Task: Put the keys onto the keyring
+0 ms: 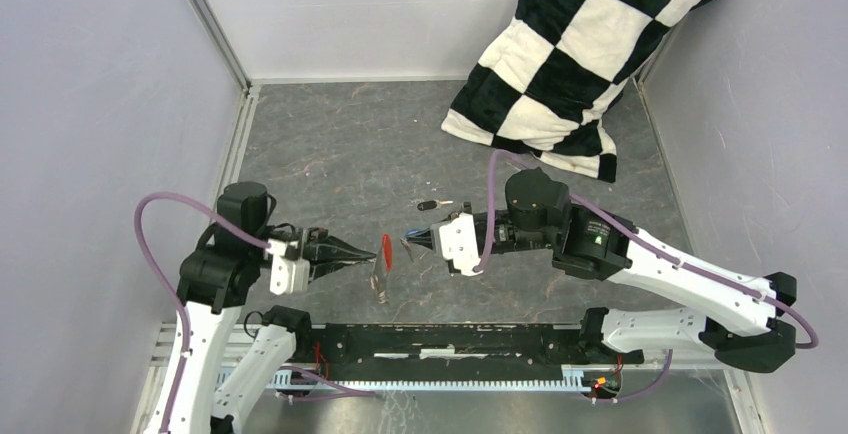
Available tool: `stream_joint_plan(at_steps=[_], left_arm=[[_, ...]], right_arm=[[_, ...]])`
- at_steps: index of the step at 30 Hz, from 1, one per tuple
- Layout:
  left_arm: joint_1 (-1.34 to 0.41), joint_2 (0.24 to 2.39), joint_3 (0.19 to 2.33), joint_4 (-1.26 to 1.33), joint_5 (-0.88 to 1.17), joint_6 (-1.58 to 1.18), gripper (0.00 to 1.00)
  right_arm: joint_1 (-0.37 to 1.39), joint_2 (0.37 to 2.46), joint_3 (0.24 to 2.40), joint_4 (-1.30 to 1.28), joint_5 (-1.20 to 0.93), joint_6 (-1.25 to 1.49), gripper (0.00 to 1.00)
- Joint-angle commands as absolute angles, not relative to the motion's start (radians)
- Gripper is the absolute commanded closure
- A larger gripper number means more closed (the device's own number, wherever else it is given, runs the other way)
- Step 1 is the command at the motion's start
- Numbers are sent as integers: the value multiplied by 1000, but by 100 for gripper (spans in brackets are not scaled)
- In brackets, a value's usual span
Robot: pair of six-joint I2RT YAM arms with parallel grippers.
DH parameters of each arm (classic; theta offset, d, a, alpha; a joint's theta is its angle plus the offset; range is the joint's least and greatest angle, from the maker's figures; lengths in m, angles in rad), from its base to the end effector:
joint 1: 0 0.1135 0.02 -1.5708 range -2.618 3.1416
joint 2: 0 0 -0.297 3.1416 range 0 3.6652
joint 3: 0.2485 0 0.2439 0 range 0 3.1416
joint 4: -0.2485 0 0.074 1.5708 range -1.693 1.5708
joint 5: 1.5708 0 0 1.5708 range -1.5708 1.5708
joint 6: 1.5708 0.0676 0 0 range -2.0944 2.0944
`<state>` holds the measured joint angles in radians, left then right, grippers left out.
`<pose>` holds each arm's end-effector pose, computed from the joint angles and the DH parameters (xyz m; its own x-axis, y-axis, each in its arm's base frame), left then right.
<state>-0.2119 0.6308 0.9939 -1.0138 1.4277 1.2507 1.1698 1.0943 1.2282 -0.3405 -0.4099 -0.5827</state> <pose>0.0313 -0.0752 0.3780 0.5729 0.0152 -0.8195 0.8138 -0.1292 0.5666 0.0701 0.2344 0.4405 0.4816 -0.1571 -0.8622 -0.8763 -0.1048 -0.4703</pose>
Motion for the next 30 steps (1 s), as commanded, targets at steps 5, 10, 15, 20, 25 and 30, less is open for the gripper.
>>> stream_joint_plan(at_steps=[5, 10, 15, 20, 25, 30], left_arm=[[-216, 744, 1040, -894, 1608, 863, 98], [-217, 773, 1044, -888, 1626, 816, 98], [-216, 767, 1050, -891, 1628, 807, 98], [-216, 767, 1057, -889, 1628, 786, 98], [-216, 767, 1053, -890, 1626, 771, 98], [-216, 774, 1050, -889, 1623, 761, 98]], right_arm=[[1220, 1101, 1288, -384, -368, -687, 100], [1231, 1101, 1286, -345, -368, -693, 100], [1247, 1111, 1281, -319, -372, -702, 100], [1259, 1118, 1265, -289, -346, -715, 100], [1265, 1112, 1243, -246, -322, -711, 99], [1274, 1116, 1241, -236, -327, -709, 100]])
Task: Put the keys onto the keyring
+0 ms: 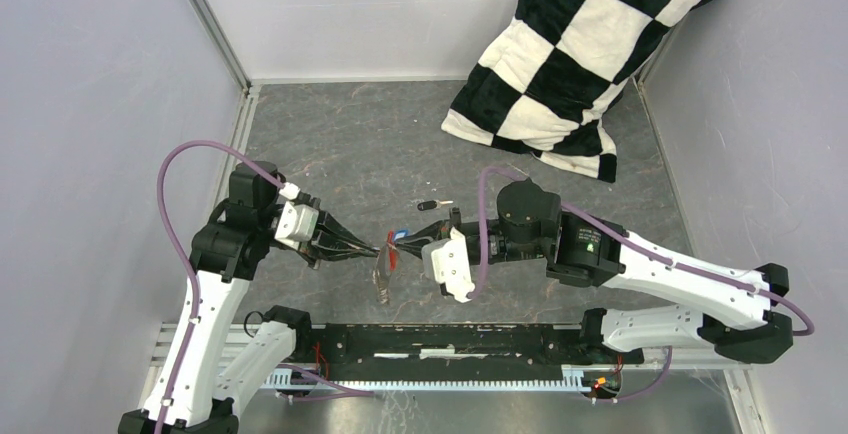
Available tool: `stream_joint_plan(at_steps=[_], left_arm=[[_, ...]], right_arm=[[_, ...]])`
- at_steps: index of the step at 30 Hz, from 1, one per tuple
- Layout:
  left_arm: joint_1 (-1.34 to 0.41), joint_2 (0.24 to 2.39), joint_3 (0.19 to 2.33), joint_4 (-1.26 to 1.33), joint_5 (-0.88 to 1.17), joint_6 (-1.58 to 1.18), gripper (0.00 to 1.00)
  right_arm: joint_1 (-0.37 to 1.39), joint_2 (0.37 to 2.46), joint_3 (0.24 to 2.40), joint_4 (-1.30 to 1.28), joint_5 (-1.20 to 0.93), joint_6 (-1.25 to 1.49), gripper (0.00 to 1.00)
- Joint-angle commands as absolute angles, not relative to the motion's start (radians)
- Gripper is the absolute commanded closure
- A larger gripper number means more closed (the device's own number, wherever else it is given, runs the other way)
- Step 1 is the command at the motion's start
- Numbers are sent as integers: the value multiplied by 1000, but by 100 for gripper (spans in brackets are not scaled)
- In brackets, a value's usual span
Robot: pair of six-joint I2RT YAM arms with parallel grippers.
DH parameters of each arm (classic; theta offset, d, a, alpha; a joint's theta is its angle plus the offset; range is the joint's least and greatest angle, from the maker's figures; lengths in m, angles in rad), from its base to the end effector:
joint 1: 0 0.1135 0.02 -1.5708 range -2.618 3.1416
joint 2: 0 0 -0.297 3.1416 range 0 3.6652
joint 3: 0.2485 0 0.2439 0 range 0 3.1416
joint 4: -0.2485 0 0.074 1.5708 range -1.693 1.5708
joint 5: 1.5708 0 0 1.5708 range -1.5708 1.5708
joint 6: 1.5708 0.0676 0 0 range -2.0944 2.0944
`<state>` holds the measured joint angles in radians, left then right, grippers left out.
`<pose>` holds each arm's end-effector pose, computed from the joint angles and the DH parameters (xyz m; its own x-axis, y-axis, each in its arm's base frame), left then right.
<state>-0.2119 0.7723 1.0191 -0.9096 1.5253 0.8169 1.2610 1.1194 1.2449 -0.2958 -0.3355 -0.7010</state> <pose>0.0666 -0.0834 0.3892 0.1565 0.0003 -0.9877 0.9720 -0.1773 0.1539 0.0560 0.2480 0.4465 0.6043 -0.1097 -0.7891 -0.7962 -0.1203 -0.5930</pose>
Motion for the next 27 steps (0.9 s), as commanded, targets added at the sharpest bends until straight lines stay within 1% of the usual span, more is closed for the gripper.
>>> stream_joint_plan(at_steps=[1, 27], left_arm=[[-216, 775, 1053, -890, 1623, 761, 98], [-216, 782, 1072, -890, 1599, 762, 98]], right_arm=[[1277, 1120, 1242, -236, -327, -710, 100], [1316, 1152, 1249, -251, -274, -759, 100]])
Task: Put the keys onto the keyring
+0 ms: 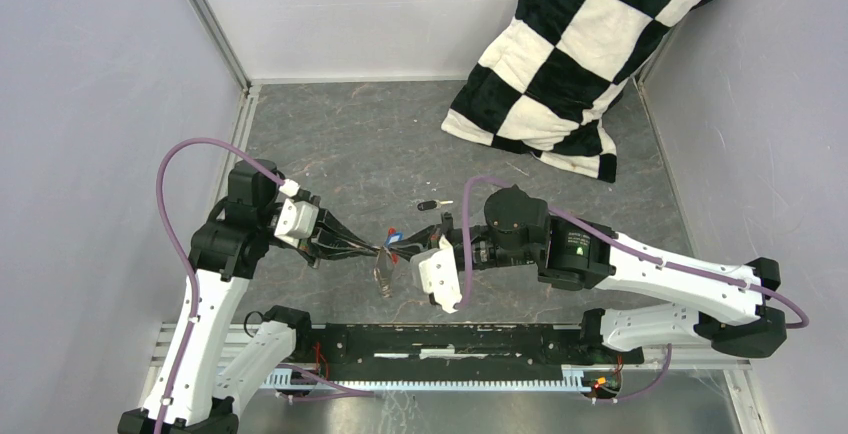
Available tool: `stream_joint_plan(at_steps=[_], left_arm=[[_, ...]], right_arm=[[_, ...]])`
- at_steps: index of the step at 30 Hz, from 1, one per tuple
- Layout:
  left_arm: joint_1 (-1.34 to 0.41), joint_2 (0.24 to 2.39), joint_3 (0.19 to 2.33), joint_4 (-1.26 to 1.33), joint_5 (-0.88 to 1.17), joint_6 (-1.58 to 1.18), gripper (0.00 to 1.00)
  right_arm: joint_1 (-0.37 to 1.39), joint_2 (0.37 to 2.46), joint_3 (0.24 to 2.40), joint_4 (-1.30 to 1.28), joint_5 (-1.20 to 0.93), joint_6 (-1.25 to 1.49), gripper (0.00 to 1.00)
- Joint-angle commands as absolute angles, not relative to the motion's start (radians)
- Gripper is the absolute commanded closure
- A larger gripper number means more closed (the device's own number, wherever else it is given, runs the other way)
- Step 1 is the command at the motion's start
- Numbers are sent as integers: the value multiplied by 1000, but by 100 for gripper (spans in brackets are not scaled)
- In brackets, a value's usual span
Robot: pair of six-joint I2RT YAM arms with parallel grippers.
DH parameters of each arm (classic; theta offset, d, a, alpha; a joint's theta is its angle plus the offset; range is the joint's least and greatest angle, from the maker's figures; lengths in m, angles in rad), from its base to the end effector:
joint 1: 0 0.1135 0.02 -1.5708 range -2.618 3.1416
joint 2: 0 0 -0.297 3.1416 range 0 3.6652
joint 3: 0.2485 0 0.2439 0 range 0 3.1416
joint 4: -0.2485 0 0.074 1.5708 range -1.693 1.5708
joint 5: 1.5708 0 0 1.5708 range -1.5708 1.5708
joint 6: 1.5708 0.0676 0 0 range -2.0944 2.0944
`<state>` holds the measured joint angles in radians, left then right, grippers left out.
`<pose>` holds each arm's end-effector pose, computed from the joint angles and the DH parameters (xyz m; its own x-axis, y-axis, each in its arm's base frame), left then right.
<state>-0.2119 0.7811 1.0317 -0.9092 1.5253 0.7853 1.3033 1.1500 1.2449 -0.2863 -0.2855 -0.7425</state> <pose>0.0681 -0.0837 0.3922 0.1297 0.0050 -0.9915 0.9760 -0.1771 0.1268 0.0516 0.2603 0.4403 0.6381 -0.1264 -0.7596 -0.7697 -0.1336 -0.6243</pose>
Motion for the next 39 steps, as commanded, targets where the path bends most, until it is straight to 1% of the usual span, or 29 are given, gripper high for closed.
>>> stream_joint_plan(at_steps=[1, 20, 25, 29, 32, 39], left_arm=[[-216, 783, 1072, -889, 1598, 763, 98], [-216, 779, 1072, -888, 1582, 758, 98], [-216, 778, 1072, -886, 1581, 758, 98], [-216, 774, 1070, -886, 1583, 755, 98], [-216, 776, 1068, -887, 1587, 756, 98], [-216, 792, 1075, -888, 1605, 733, 98]], right_arm=[[1317, 1153, 1249, -249, -271, -759, 100], [1342, 1149, 1247, -239, -221, -786, 100], [1344, 1143, 1244, -243, -160, -804, 100], [1343, 1103, 1193, -220, -105, -801, 100], [1344, 1087, 1164, -198, -106, -795, 100], [1343, 1101, 1173, -180, -133, -798, 100]])
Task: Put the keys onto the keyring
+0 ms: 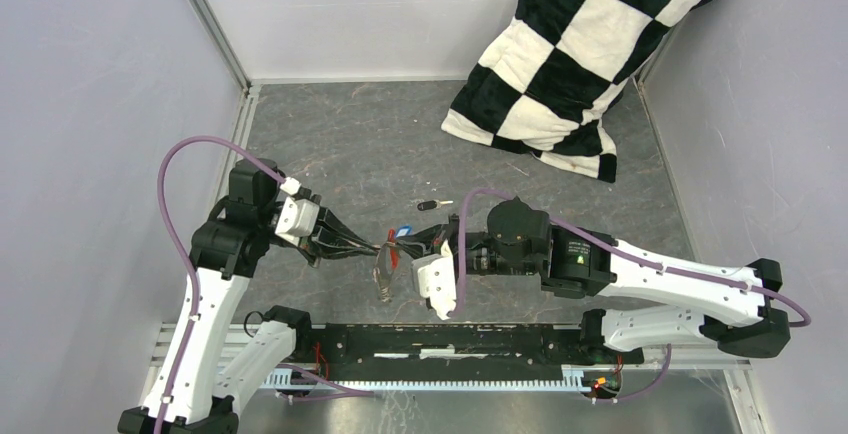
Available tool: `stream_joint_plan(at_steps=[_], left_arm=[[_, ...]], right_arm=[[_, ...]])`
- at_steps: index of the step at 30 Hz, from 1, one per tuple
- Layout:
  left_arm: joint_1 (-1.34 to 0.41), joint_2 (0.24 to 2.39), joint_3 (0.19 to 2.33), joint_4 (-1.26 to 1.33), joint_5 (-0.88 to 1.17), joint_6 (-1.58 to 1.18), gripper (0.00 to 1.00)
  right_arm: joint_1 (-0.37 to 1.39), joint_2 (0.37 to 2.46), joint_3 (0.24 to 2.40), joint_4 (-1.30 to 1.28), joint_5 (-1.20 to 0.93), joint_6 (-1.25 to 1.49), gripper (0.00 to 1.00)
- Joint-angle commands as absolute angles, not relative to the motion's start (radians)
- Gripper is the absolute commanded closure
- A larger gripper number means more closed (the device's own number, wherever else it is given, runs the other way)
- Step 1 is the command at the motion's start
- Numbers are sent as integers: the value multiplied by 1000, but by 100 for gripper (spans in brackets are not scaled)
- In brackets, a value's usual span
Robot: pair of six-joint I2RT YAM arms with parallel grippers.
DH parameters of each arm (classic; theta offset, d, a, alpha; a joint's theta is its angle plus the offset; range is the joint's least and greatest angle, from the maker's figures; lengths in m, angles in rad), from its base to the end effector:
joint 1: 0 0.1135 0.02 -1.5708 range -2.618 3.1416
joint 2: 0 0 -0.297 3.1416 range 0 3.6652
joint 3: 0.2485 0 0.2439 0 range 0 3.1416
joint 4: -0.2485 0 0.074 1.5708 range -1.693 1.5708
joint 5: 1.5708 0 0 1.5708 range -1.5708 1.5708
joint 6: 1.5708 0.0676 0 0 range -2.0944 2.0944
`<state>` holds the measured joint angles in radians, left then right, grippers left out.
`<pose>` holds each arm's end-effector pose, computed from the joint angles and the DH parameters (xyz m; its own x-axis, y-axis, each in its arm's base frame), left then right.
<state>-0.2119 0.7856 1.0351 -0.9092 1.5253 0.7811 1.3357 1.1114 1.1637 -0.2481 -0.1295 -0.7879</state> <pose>0.0691 -0.0839 0.3928 0.1246 0.0060 -0.9922 0.9767 -0.1771 0.1216 0.0520 0.2545 0.4245 0.6725 -0.2099 -0.7097 -0.7331 -0.0581 -0.6776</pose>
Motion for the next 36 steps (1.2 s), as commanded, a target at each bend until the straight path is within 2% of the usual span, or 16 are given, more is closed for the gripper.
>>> stream_joint_plan(at_steps=[1, 10, 36], left_arm=[[-216, 792, 1072, -888, 1603, 731, 98], [-216, 810, 1054, -892, 1589, 722, 98], [-216, 800, 1039, -887, 1587, 713, 98]], right_arm=[[1344, 1101, 1173, -174, -139, -798, 100], [1346, 1109, 1190, -178, -196, -792, 100], [1352, 1131, 1215, -165, -140, -831, 100]])
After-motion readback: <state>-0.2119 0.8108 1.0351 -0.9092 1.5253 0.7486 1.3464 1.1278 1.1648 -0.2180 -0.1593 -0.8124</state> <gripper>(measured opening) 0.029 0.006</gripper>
